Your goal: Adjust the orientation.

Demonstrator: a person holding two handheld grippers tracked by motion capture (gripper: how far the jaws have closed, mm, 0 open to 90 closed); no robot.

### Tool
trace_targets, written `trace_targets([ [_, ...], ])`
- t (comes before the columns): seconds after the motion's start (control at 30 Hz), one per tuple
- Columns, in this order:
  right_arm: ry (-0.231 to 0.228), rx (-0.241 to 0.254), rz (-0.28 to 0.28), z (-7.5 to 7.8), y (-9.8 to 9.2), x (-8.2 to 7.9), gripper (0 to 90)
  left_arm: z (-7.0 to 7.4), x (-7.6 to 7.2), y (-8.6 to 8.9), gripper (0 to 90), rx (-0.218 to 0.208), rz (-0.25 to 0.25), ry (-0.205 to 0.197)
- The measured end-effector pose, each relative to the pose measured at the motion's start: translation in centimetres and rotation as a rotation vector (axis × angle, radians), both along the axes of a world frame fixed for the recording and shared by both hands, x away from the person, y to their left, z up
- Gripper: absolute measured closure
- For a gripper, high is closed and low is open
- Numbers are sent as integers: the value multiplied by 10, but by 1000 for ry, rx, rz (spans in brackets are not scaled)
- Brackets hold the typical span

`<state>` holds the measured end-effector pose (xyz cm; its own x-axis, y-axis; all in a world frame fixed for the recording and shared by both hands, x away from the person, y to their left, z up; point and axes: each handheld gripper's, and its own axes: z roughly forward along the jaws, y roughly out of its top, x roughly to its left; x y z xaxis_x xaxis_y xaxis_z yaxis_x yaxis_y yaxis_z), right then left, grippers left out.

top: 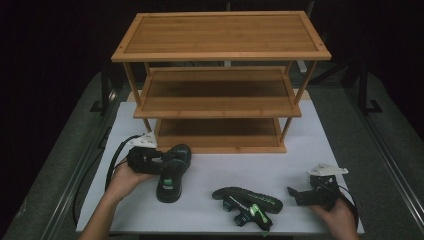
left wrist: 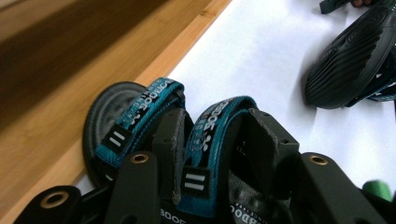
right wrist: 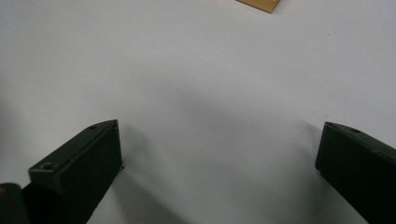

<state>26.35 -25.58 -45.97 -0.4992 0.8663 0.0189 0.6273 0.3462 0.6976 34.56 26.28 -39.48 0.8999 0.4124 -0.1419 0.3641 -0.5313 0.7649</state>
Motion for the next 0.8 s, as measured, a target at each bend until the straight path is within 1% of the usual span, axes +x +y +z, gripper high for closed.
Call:
trace_targets([
  [0.03, 0, 0, 0, 0, 0, 0, 0, -2, 0, 0, 572, 2, -10, 0],
  [0.07, 0, 0, 0, 0, 0, 0, 0, -3, 0, -1, 592, 4, -13, -11],
  [0.1, 0, 0, 0, 0, 0, 0, 0, -4, 0, -1, 634, 23, -10, -25],
  [0.13, 0, 0, 0, 0, 0, 0, 0, -4, 0, 0, 673, 23, -9, -29],
  [0.17, 0, 0, 1, 0, 0, 0, 0, -3, 0, 0, 690, 5, -2, -23],
  [0.3, 0, 1, 0, 0, 0, 0, 0, 1, -6, -1, 701, 9, -1, -41],
  [0.37, -1, 0, 1, 0, 0, 0, 0, 3, -8, -4, 702, 5, -30, -43],
  [0.43, -1, 1, 1, 0, 0, 0, 0, 4, -11, -10, 703, -16, -46, -46],
  [0.5, -2, 0, 2, 0, 0, 0, 0, 6, -13, -17, 703, -19, -65, -51],
  [0.57, -1, 0, 2, 0, 0, 0, 0, 9, -16, -24, 704, -10, -80, -68],
  [0.67, -1, 1, 2, 0, 0, 0, 0, 11, -19, -34, 703, -11, -79, -82],
  [0.8, -1, 1, 1, 0, 0, 0, 0, 8, -21, -46, 703, -5, -96, -78],
])
